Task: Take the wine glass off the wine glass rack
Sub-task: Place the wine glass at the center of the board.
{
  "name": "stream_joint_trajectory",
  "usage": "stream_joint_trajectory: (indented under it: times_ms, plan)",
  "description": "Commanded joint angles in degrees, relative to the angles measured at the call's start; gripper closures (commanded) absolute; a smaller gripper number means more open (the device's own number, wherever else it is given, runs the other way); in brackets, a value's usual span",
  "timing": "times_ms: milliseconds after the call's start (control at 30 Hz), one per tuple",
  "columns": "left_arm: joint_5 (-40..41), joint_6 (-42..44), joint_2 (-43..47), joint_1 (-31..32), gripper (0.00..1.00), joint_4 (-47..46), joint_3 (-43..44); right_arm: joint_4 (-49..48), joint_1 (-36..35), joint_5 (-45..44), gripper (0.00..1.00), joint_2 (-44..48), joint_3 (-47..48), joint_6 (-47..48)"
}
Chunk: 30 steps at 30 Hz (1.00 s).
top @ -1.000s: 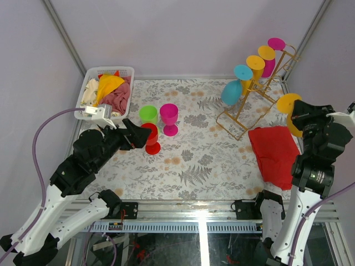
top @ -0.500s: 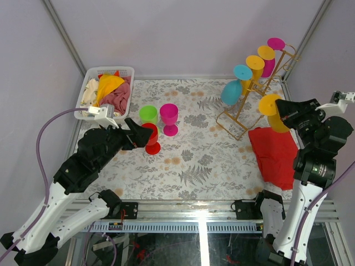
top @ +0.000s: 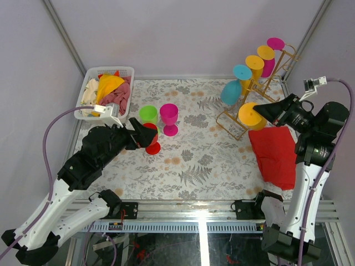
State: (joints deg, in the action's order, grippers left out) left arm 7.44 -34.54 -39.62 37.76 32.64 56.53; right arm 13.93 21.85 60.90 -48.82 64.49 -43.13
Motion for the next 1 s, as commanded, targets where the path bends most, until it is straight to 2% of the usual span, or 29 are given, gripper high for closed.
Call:
stream_joint_trajectory:
  times_ms: [0, 133, 267, 333, 433, 567, 767, 967]
  plan:
    - [-2.70, -1.45, -0.34, -0.38, 0.00, -5.50, -0.96, -2.09, -3.97, 11.22, 1.00, 0.87, 1.05, 3.68]
    - [-4.20, -1.67, -1.22, -0.37, 0.00, -6.86, -1.08, -1.17, -14.84, 8.08, 1.00, -0.43, 0.86, 5.93]
    - [-5.87, -1.50, -2.10, -0.36, 0.00, -6.58, -0.41, 4.03, -28.43, -2.26, 1.00, -4.28, 2.83, 12.04]
    - [-6.34, -1.25, -2.07, -0.38, 0.00, -6.33, -0.18, 3.72, -33.93, -6.92, 1.00, -6.48, 3.24, 13.23]
    - [-7.68, -0.21, -1.72, -0.34, 0.00, -6.47, 0.06, -1.85, -40.29, -10.23, 1.00, -8.13, 2.54, 13.26]
    - [-11.17, 0.71, -1.13, -0.45, 0.03, -8.78, -0.33, -9.45, -46.89, -12.87, 1.00, -8.98, 0.69, 12.23]
    - [-19.64, -0.71, -2.45, -0.37, 0.08, -14.66, -0.90, -12.88, -53.09, -17.87, 1.00, -11.74, 0.07, 13.12]
    - [-29.57, -3.77, -4.53, -0.37, 0.15, -19.95, -1.16, -18.92, -57.63, -17.26, 1.00, -14.97, 0.82, 10.39]
